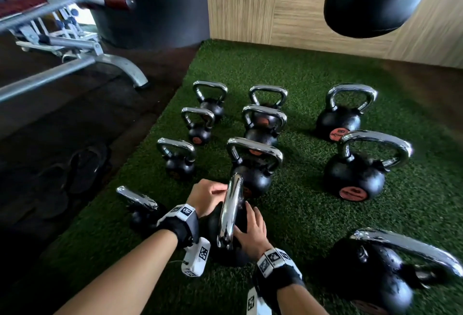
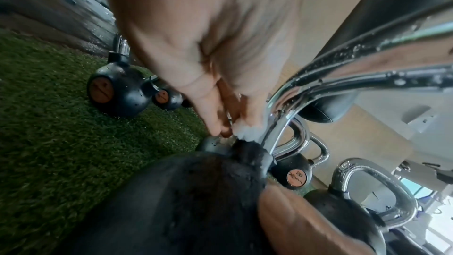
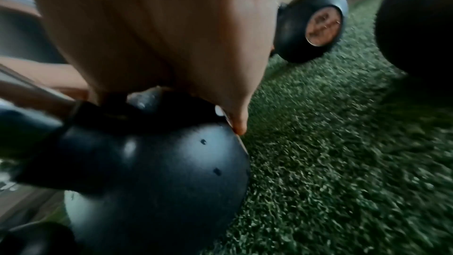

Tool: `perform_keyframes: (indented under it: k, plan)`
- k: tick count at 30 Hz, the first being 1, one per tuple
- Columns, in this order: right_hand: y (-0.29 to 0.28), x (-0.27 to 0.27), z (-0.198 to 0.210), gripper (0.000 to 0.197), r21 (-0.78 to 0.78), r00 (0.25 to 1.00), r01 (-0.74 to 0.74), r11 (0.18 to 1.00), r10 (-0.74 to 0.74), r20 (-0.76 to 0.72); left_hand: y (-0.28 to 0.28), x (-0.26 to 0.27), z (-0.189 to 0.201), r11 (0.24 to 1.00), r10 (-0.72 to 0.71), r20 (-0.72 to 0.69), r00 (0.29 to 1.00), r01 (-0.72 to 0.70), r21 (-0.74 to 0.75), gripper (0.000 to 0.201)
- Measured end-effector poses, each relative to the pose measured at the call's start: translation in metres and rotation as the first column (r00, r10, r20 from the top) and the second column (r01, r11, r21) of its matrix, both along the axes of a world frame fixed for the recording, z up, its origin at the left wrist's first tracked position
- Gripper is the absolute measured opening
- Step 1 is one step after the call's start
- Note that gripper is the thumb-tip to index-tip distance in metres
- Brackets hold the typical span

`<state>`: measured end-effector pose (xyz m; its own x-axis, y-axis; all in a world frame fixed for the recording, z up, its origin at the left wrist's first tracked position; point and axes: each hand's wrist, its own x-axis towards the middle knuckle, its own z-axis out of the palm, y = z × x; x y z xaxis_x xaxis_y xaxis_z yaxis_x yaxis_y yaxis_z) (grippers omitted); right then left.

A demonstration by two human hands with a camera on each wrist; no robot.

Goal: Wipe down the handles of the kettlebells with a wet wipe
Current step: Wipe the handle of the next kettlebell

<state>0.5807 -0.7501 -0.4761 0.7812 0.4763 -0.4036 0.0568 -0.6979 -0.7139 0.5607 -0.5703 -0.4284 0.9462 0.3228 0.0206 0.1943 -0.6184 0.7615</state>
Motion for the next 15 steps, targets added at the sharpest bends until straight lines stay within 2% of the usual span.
perform_keyframes:
  k: [2, 4, 6, 8, 11, 15]
  plan:
    - [-0.001, 0.002, -0.005, 0.09, 0.0, 1.0, -0.003, 1.0, 0.003, -0.002, 0.001, 0.007, 0.007, 1.0, 0.025, 0.028, 0.999, -0.025, -0.016, 0.018]
    - [-0.002, 0.004, -0.008, 0.09, 0.004, 1.0, 0.001, 1.0, -0.001, -0.002, 0.001, 0.013, 0.011, 0.986, 0.084, 0.129, 0.988, -0.064, -0.152, 0.013]
    - [-0.002, 0.004, -0.009, 0.089, 0.025, 1.0, 0.006, 1.0, -0.006, 0.006, 0.001, 0.015, 0.009, 0.965, 0.111, 0.21, 0.971, -0.055, -0.255, 0.018]
    - [-0.002, 0.003, -0.012, 0.088, 0.051, 1.0, 0.013, 0.999, -0.014, 0.012, -0.001, 0.013, 0.002, 0.946, 0.112, 0.196, 0.974, -0.044, -0.322, 0.021]
    - [-0.003, 0.003, -0.011, 0.088, 0.076, 1.0, 0.026, 0.997, -0.026, -0.002, -0.001, 0.012, 0.001, 0.939, 0.082, 0.143, 0.986, -0.029, -0.343, 0.031]
    - [-0.004, 0.004, -0.012, 0.089, 0.1, 0.999, 0.037, 0.994, -0.037, -0.003, 0.003, 0.011, 0.019, 0.916, 0.069, 0.16, 0.985, 0.001, -0.4, 0.018]
